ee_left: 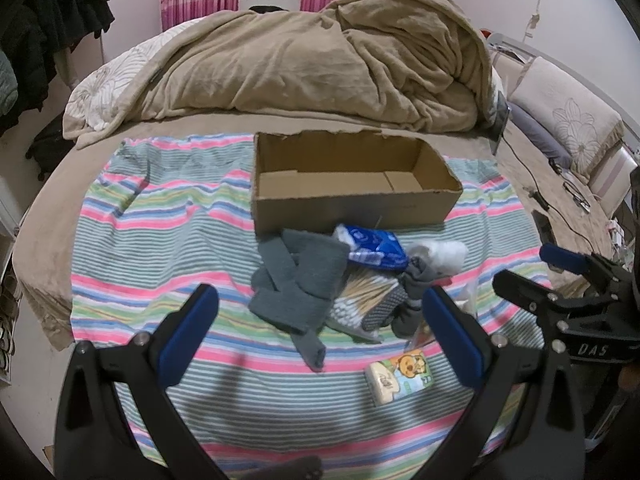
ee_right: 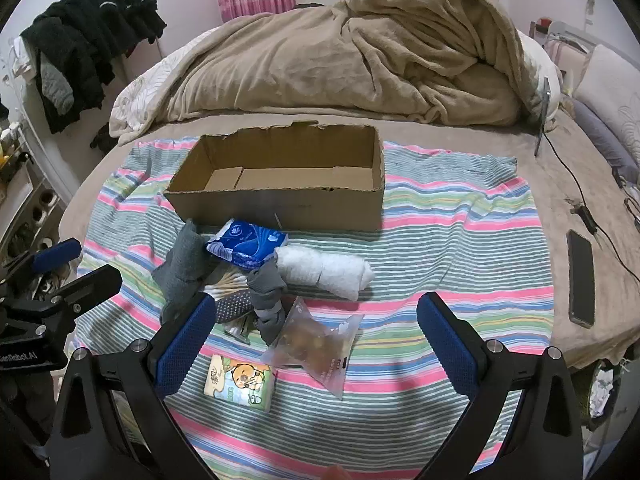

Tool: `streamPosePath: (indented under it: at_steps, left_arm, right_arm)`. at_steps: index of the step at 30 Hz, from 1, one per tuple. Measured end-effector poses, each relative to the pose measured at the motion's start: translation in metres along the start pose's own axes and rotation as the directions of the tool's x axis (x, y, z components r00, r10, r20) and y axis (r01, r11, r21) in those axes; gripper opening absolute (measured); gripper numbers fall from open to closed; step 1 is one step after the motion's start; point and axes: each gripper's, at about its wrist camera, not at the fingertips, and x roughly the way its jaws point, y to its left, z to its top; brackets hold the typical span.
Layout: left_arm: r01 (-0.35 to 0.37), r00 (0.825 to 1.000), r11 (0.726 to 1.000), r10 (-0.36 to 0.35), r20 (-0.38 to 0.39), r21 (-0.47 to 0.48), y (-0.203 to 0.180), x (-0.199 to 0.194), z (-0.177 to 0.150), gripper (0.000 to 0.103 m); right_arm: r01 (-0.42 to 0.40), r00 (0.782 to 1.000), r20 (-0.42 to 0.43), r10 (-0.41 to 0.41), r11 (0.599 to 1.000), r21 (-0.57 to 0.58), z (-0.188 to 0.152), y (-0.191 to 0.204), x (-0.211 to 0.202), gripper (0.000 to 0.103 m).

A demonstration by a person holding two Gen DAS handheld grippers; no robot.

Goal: Organize objects

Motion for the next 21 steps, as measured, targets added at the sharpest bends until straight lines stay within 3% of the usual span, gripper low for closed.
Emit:
streamPosePath:
  at_steps: [21]
  left_arm:
    - [0.005, 1.000, 1.000, -0.005, -0.007, -0.008, 0.0022, -0.0001, -0.0012, 0.102]
  right_arm:
    - [0.003, 1.000, -0.008, -0.003, 1.000, -0.002, -0.0005, 0.0017, 0.0027, 0.102]
